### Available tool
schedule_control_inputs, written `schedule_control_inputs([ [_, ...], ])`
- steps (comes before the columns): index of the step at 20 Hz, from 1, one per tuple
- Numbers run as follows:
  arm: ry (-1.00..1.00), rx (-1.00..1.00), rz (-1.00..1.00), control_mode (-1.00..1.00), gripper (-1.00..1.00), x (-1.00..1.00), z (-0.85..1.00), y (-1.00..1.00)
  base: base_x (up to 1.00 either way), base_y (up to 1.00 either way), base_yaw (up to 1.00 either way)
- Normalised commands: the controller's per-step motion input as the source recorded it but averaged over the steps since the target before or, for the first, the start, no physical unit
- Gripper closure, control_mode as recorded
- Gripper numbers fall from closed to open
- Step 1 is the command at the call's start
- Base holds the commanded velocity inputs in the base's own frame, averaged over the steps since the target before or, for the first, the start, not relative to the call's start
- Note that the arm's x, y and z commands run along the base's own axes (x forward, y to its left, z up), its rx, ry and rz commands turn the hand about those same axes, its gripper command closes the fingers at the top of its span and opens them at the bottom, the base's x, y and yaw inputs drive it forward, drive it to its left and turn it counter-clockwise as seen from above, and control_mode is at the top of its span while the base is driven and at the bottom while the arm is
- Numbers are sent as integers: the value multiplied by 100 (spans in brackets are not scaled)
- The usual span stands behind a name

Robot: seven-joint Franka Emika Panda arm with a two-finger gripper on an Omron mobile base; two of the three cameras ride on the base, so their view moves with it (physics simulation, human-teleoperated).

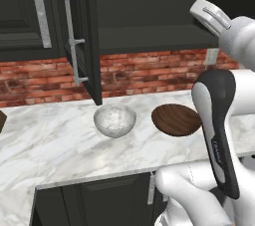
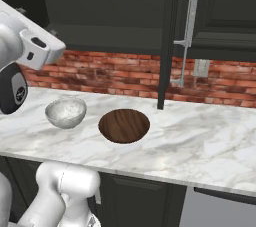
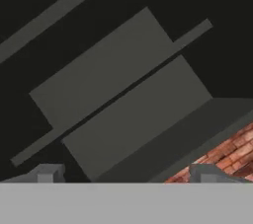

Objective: Open the cabinet. Pick the bowls from the counter and place them in the cabinet. Then close the cabinet.

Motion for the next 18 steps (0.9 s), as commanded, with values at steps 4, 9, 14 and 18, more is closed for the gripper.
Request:
schedule_control_inputs([
  [4, 14, 1, 12, -100, -100, 0, -27, 7, 0, 0, 0],
  [9, 13, 0, 4, -100, -100, 0, -31, 45, 0, 0, 0],
  [14, 19, 3, 4, -100, -100, 9, -33, 56, 0, 0, 0],
  [18, 24, 24, 19, -100, -100, 50, -12, 12, 0, 0, 0],
])
